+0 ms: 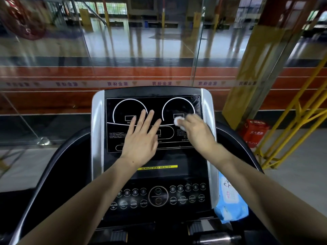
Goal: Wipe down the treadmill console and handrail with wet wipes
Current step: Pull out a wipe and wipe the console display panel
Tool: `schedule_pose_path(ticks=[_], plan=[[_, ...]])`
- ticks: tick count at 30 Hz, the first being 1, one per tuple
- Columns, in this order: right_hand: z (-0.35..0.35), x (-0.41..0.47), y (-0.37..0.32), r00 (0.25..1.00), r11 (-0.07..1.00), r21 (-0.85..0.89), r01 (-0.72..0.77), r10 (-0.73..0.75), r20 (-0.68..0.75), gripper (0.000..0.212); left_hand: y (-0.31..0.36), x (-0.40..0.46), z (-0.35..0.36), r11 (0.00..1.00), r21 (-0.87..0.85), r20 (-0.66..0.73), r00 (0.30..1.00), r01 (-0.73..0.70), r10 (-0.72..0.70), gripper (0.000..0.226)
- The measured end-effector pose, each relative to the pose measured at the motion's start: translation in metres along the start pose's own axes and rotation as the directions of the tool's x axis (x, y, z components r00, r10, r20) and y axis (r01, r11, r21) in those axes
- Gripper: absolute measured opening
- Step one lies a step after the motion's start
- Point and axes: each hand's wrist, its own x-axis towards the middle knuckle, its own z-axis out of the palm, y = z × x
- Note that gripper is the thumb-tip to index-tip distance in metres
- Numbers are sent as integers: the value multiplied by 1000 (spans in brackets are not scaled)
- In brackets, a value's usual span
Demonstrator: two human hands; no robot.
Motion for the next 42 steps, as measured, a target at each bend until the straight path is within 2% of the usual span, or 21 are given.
schedule_pose_path(ticks=[4, 7, 9, 14, 17, 19, 22, 26, 29, 31, 34, 36, 38, 42], plan=[[2, -78, -2, 989, 995, 58, 78, -85, 118, 46, 9, 1, 7, 1000, -6, -19, 1000, 3, -3, 59], [4, -70, 12, 976, 990, 24, 136, -138, 168, 41, 17, 1, 10, 1000, 1, -17, 1000, -14, 14, 59], [-1, -43, 23, 981, 989, -16, 144, -141, 132, 32, 21, 3, 10, 1000, 2, -18, 1000, -19, 19, 59], [-10, -1, 40, 999, 995, -95, -31, 28, -35, 32, 30, 12, 11, 1000, 6, -9, 1000, -14, 15, 58], [-5, -53, 28, 999, 997, -50, 53, -52, 14, 26, 35, 11, 14, 1000, 7, -16, 1000, -13, 13, 59], [-5, -91, 24, 992, 994, -41, 99, -95, 82, 32, 39, 10, 17, 1000, 15, -15, 1000, -24, 24, 60], [-4, -82, 38, 985, 984, -106, 146, -135, 103, 32, 43, 11, 19, 999, 20, -16, 999, -29, 29, 60], [-10, -12, 55, 998, 982, -184, 34, -42, -39, 27, 48, 14, 19, 999, 38, -14, 1000, -19, 20, 61], [-11, 7, 52, 998, 976, -218, -23, 8, -69, 29, 52, 17, 18, 999, 31, -15, 1000, -8, 8, 60], [-9, -15, 44, 998, 978, -208, -14, 1, -64, 28, 54, 19, 18, 1000, 28, -27, 1000, 4, -3, 59], [-4, -75, 34, 998, 984, -168, 64, -66, -5, 32, 56, 22, 17, 1000, 20, -47, 999, 17, -16, 59], [1, -94, 31, 992, 972, -202, 123, -122, 13, 35, 55, 21, 18, 999, 30, -58, 998, 27, -25, 59], [2, -78, 41, 990, 960, -245, 138, -144, -7, 31, 54, 22, 19, 999, 36, -52, 998, 33, -31, 59], [-8, -2, 61, 987, 915, -404, -5, -61, -150, 14, 56, 24, 19, 998, 45, -42, 999, 36, -34, 59]])
